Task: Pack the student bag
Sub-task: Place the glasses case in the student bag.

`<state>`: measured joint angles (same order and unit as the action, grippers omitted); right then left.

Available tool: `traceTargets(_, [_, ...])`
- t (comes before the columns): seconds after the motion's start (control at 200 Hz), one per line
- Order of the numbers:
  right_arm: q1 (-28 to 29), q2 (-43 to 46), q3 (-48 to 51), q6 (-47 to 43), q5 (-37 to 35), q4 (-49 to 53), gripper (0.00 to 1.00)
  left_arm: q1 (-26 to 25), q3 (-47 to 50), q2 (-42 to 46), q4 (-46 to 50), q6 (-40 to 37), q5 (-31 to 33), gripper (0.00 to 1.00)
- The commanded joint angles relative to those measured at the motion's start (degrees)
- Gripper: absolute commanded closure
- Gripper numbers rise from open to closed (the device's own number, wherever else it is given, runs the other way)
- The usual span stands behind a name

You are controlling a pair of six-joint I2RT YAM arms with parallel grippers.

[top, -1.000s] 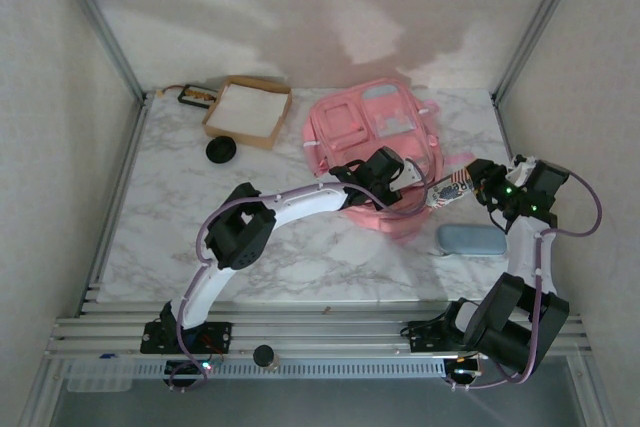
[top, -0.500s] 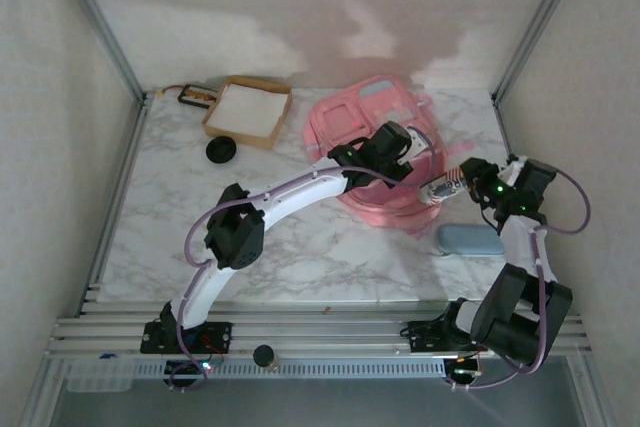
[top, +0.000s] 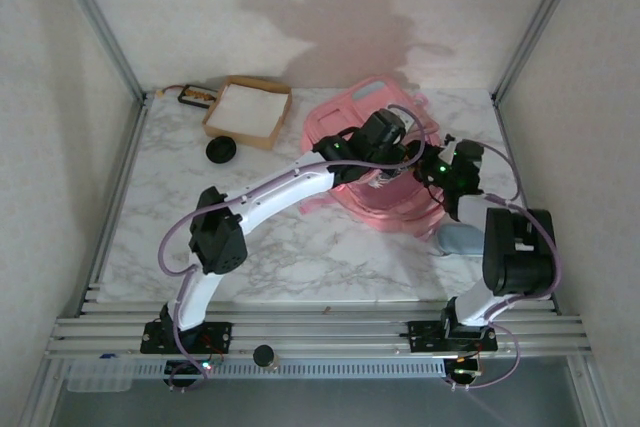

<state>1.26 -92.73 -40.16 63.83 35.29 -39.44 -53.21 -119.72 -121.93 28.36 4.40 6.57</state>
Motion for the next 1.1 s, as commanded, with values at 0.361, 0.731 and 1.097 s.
traceTargets(0.361, [11.1, -18.2, -15.0, 3.6, -9.8, -6.2, 0.24, -3.5, -3.6, 9.0, 9.0, 12.7, 6.3, 1.0])
traceTargets(0.731, [8.0, -0.2, -5.5, -7.9, -15.1, 17.8, 0.04, 0.9, -2.7, 7.4, 4.9, 16.6, 8.4, 1.0])
traceTargets(1.097, [8.7, -1.3, -6.1, -6.0, -7.3, 12.0, 0.41, 0.7, -1.2, 7.4, 3.3, 17.7, 5.8, 1.0])
